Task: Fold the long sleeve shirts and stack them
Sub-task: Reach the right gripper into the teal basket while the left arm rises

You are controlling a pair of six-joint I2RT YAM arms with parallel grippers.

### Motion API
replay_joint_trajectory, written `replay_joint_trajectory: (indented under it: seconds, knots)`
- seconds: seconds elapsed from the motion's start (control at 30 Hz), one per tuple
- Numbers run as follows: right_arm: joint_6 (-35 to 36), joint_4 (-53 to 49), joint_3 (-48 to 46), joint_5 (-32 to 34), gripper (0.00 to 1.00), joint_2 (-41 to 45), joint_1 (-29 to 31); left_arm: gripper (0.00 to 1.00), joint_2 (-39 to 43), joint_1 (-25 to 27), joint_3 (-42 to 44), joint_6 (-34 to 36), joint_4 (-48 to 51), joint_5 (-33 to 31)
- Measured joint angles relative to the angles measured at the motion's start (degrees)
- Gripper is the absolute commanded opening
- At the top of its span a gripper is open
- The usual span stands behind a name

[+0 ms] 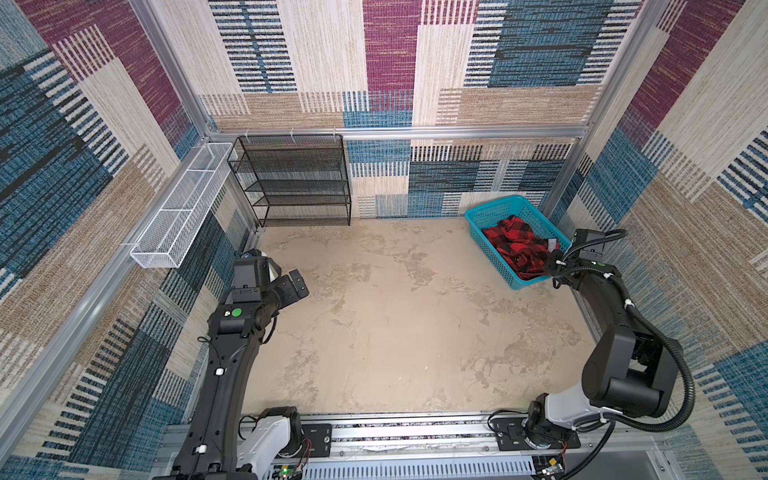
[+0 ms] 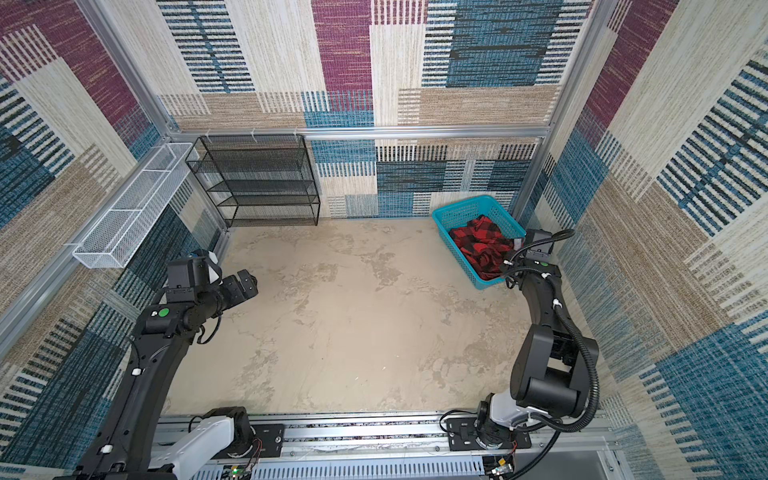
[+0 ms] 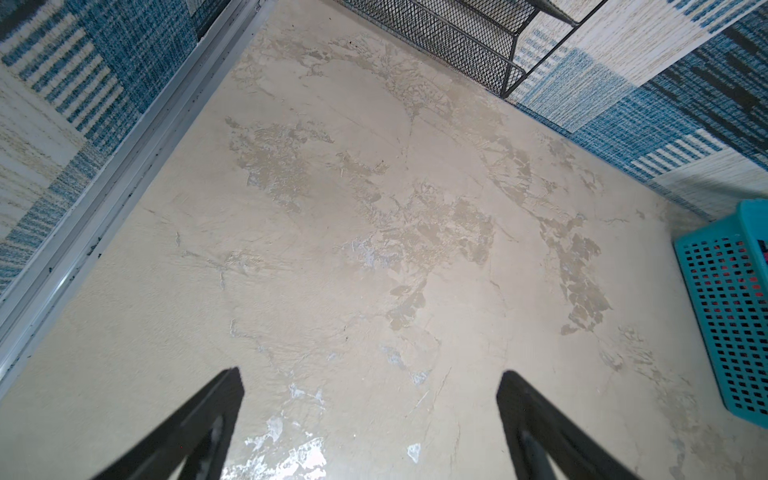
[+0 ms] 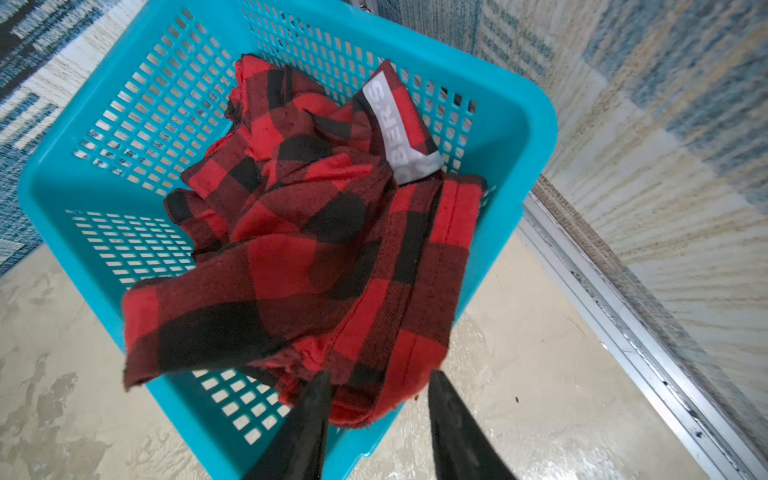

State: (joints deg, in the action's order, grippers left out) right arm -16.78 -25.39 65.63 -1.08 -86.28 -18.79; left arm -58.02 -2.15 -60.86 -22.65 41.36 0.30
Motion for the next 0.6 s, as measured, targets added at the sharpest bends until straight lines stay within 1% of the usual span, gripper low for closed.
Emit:
replay_joint_trajectory:
  seconds: [0.27,0.43,0.6]
  knots:
    - [-1.42,1.11,0.33,-2.36,0.39,-1.6,-0.17,0.99,-0.79,0.17,-0.66,0.02,0.0,-0.37]
    - [-1.62,1.05,0.37,-2.25,0.39,-0.11,-0.26,0.99,-0.83,0.39,-0.79,0.02,0.0,-0.42]
    - [-1.57,0.83,0.09,-0.02,0.4,1.79,-0.31,0.99,-0.96,0.55,-0.79,0.02,0.0,-0.42]
